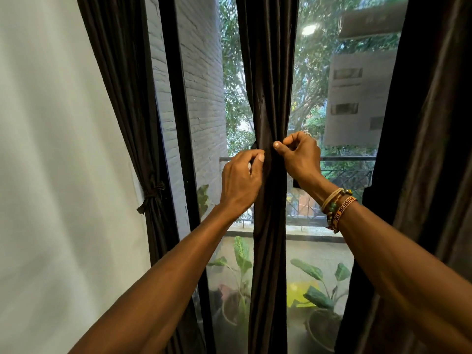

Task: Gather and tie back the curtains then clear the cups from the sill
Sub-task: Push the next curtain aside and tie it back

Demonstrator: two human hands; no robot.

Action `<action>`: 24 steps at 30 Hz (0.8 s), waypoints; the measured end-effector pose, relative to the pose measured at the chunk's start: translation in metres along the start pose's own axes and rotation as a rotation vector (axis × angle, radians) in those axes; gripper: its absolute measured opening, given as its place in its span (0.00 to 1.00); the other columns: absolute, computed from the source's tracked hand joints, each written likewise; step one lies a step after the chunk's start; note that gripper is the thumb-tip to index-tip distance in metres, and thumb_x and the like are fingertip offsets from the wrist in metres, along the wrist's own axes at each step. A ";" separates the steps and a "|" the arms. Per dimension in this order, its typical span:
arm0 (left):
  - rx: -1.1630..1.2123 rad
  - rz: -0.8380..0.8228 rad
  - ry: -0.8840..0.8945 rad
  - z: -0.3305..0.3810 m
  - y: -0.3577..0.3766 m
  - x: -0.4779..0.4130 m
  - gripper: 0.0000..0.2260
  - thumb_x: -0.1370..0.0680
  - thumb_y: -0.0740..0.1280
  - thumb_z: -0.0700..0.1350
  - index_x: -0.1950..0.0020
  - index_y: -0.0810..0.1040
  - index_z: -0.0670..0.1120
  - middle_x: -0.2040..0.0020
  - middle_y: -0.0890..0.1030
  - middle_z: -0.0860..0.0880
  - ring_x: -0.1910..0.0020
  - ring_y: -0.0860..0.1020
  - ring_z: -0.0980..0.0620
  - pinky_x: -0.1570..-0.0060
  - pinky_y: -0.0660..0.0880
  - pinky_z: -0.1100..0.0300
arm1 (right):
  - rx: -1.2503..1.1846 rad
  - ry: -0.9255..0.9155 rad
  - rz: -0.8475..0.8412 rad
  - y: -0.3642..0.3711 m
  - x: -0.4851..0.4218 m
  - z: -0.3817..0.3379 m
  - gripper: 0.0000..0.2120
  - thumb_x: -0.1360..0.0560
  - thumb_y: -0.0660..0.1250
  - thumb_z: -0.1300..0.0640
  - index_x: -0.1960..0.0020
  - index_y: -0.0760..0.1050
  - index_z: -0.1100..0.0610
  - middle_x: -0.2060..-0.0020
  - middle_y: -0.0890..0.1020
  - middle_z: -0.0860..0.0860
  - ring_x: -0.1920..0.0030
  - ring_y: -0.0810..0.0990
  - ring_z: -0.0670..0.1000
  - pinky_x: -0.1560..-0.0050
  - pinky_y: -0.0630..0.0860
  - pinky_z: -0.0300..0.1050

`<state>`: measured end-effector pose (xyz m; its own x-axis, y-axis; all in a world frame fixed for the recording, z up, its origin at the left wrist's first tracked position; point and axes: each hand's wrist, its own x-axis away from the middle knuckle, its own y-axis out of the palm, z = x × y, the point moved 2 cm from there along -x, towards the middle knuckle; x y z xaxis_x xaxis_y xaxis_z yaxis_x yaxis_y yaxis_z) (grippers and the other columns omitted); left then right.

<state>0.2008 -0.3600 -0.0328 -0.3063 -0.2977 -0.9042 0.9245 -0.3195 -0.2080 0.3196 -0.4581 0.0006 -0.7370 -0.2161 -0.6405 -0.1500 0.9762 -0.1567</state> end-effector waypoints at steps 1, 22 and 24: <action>0.013 -0.002 -0.014 -0.001 0.000 0.000 0.08 0.18 0.64 0.43 0.42 0.80 0.45 0.52 0.83 0.49 0.55 0.80 0.53 0.55 0.78 0.53 | 0.030 -0.012 -0.026 -0.001 0.000 0.000 0.07 0.24 0.72 0.56 0.57 0.74 0.54 0.65 0.78 0.47 0.63 0.77 0.48 0.62 0.73 0.44; 0.126 -0.119 -0.257 0.036 0.043 -0.013 0.13 0.24 0.69 0.38 0.40 0.74 0.45 0.49 0.84 0.47 0.51 0.82 0.47 0.54 0.80 0.51 | 0.211 0.182 -0.613 -0.020 -0.024 -0.046 0.28 0.24 0.66 0.37 0.54 0.83 0.65 0.61 0.86 0.57 0.61 0.83 0.53 0.52 0.80 0.51; 0.068 -0.106 -0.236 0.039 0.046 -0.015 0.15 0.26 0.69 0.38 0.39 0.74 0.43 0.51 0.84 0.46 0.54 0.82 0.46 0.57 0.80 0.52 | 0.236 0.210 -0.600 -0.018 -0.028 -0.051 0.24 0.24 0.68 0.40 0.57 0.81 0.63 0.65 0.84 0.57 0.65 0.81 0.52 0.56 0.81 0.50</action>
<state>0.2392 -0.4053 -0.0137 -0.4523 -0.4582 -0.7651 0.8695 -0.4174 -0.2641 0.3092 -0.4687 0.0601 -0.6871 -0.6873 -0.2357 -0.4423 0.6530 -0.6148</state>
